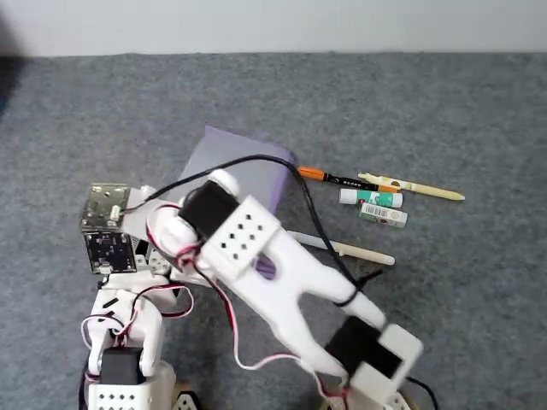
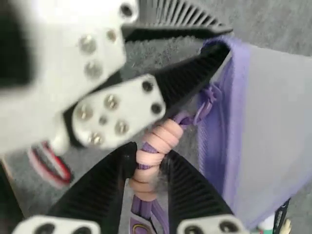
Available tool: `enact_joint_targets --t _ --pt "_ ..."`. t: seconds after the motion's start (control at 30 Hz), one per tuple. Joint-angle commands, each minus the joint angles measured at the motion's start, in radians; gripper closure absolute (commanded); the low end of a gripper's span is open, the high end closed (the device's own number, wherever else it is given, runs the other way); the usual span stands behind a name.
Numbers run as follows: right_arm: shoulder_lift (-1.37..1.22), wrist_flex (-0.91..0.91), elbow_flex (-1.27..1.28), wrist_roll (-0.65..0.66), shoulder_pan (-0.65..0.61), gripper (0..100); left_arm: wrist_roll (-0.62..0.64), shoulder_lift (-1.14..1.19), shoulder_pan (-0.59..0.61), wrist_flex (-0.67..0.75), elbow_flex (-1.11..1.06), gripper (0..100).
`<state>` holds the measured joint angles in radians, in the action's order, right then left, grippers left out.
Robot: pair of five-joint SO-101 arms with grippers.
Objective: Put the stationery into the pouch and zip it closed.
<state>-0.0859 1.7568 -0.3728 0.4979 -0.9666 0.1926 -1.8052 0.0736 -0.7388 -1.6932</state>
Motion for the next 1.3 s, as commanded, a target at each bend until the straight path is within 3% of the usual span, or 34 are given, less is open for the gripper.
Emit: enact_joint_targets --t 0.0,0.27,0.5,0.73,0.87,1.07,1.27 --pt "0.171 0.042 0.098 -0.008 0.038 99.0 -0.011 -0.005 0.051 0.005 0.008 99" --pt "0.387 0.039 0.308 -0.003 0.209 99.0 -0.011 -0.005 0.138 -0.005 0.008 99" --pt "0.515 0.039 0.414 -0.002 0.317 99.0 -0.011 -0.005 0.132 -0.163 0.108 99" --pt "0.549 0.038 0.448 -0.005 0.329 99.0 -0.011 -0.005 -0.021 -0.279 0.163 99" --pt "0.550 0.038 0.448 -0.003 0.355 99.0 -0.011 -0.005 -0.101 -0.278 0.165 96" --pt "0.552 0.039 0.448 -0.003 0.357 99.0 -0.011 -0.005 -0.104 -0.278 0.159 81" --pt "0.552 0.039 0.448 -0.003 0.355 99.0 -0.011 -0.005 -0.094 -0.224 0.142 80"
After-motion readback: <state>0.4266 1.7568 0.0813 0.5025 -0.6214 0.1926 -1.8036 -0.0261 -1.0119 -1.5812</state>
